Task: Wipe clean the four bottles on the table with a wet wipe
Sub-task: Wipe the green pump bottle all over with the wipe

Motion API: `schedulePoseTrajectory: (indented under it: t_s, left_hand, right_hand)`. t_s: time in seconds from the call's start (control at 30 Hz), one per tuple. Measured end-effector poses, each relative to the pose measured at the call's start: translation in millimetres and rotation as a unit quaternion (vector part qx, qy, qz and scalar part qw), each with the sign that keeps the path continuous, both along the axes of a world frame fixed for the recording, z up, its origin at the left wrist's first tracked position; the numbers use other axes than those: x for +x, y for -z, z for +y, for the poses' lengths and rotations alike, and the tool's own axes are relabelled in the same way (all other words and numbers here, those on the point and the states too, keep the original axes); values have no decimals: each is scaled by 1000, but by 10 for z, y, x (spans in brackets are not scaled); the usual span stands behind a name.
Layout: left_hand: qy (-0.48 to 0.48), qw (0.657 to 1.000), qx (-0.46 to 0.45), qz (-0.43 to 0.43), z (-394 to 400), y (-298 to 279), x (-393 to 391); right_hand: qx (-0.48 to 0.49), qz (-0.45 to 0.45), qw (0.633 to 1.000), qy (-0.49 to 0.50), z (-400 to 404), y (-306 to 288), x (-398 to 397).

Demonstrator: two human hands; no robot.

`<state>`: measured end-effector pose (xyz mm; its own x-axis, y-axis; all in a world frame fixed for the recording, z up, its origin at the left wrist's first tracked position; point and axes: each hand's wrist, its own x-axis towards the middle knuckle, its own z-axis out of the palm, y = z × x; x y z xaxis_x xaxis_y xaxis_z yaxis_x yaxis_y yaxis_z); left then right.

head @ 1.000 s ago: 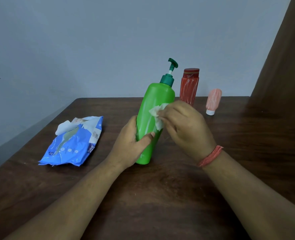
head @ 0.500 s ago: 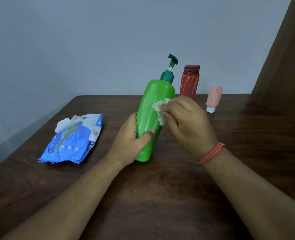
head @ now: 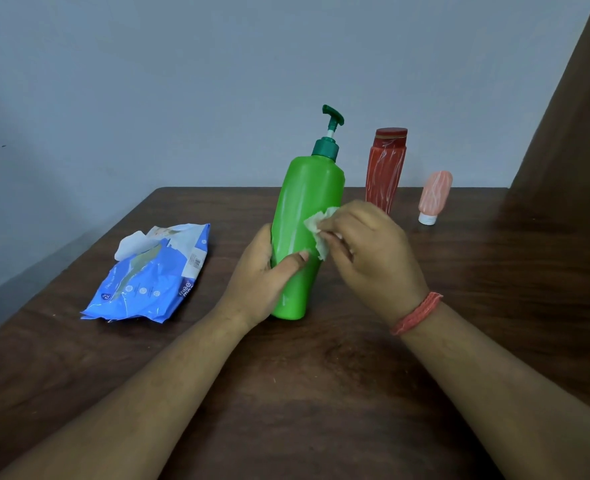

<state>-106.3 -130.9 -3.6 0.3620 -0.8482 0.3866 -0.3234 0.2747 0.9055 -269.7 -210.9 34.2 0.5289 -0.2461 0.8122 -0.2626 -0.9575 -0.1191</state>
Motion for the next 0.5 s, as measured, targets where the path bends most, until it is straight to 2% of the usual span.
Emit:
schedulePoseTrajectory:
  t_s: [0.1,0.23,0.33,0.43,0.5]
  left_hand:
    - [10,999,-6,33,-20,25,3]
    - [14,999,0,41,-36,47,23]
    - [17,998,-2,53,-25,49,17]
    - [34,993,-4,110,-21,32,-23]
    - [34,985,-10,167,-34,15,-52]
  right_hand:
    - [-34,42,998,-27,8,30,10]
    - [-8,10,1000,-10,-11,31,29]
    - [-15,32,999,-21,22,53,33]
    - [9,21,1000,-9,34,40,33]
    - [-13,74,997,-30,65,43,45]
